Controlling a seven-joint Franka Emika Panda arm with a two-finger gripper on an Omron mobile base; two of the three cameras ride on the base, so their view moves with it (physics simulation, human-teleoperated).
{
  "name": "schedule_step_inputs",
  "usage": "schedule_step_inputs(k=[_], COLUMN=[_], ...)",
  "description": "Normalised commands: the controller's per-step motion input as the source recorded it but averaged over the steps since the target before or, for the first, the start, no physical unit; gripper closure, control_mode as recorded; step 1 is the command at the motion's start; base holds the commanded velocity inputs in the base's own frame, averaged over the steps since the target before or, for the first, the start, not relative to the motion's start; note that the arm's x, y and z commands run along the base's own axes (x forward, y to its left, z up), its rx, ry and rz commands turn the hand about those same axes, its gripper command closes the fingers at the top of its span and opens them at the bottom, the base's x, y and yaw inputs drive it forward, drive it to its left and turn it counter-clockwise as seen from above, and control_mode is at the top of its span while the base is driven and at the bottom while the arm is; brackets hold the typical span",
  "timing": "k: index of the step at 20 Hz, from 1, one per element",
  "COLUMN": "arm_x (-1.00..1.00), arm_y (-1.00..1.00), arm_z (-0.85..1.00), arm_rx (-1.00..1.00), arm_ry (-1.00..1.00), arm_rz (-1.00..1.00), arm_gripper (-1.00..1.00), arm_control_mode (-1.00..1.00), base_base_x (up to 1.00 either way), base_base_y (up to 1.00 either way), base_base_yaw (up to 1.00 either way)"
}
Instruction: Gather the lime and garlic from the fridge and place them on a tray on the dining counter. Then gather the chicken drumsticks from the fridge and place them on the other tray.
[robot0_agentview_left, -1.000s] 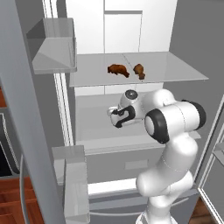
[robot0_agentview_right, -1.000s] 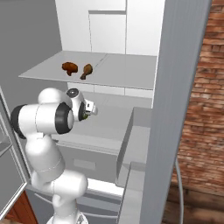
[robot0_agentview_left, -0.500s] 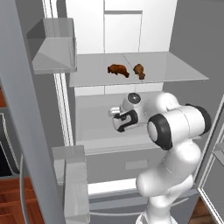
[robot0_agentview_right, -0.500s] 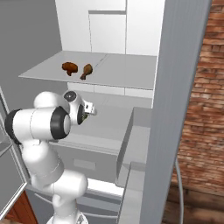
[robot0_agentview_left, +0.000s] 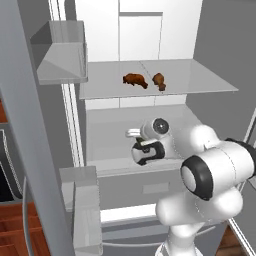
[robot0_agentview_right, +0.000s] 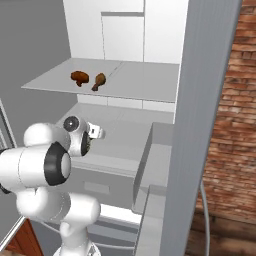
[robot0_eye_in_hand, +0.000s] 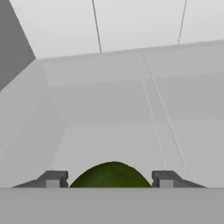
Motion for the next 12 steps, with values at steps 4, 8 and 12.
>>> schedule_step_inputs(k=[4,8,12], arm_x=[-0.62,-0.72,-0.80], arm_y=[-0.09,-0.13,-0.19], arm_z=[0.97,1.00,1.00], arm_rx=[0.00,0.00,0.00], arm_ry=[0.01,0.01,0.11], arm_rz=[0.00,0.00,-0.01], arm_gripper=[1.00,1.00,1.00], arm_control_mode=[-1.00,-1.00,-1.00], base_base_x=[0.00,0.00,0.00], base_base_y=[0.00,0.00,0.00], base_base_yaw=[0.00,0.00,0.00])
